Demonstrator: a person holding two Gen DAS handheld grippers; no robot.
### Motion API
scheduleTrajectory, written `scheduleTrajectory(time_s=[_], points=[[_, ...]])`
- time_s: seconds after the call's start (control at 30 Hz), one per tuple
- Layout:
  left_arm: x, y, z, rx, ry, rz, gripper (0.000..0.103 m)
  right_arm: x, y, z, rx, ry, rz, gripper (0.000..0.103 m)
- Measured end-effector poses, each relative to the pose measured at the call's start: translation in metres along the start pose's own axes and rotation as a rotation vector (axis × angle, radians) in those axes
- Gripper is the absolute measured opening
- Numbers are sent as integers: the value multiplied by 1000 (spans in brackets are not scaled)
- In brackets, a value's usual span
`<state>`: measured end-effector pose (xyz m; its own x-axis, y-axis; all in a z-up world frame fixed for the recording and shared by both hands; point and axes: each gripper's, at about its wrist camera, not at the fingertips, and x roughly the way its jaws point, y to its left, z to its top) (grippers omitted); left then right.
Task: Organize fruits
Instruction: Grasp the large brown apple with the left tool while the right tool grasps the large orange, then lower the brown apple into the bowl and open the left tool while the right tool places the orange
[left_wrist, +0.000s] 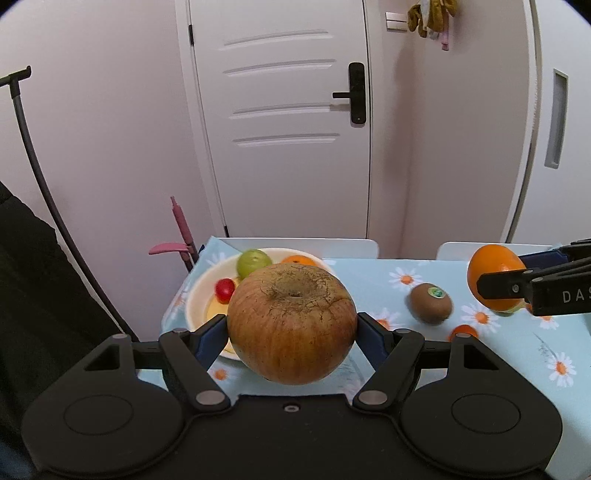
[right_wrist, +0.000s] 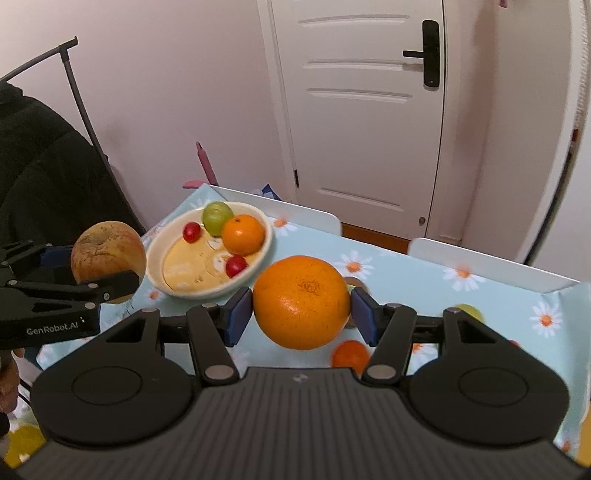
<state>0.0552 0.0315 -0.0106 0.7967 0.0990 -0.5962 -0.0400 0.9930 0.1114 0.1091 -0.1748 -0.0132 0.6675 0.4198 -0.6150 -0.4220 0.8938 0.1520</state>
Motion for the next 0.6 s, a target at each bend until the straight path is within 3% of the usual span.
scheduleTrajectory(time_s=[0.6], points=[[79,91,12,117,54,-136,78,81,96,29,100,43,-63,73]])
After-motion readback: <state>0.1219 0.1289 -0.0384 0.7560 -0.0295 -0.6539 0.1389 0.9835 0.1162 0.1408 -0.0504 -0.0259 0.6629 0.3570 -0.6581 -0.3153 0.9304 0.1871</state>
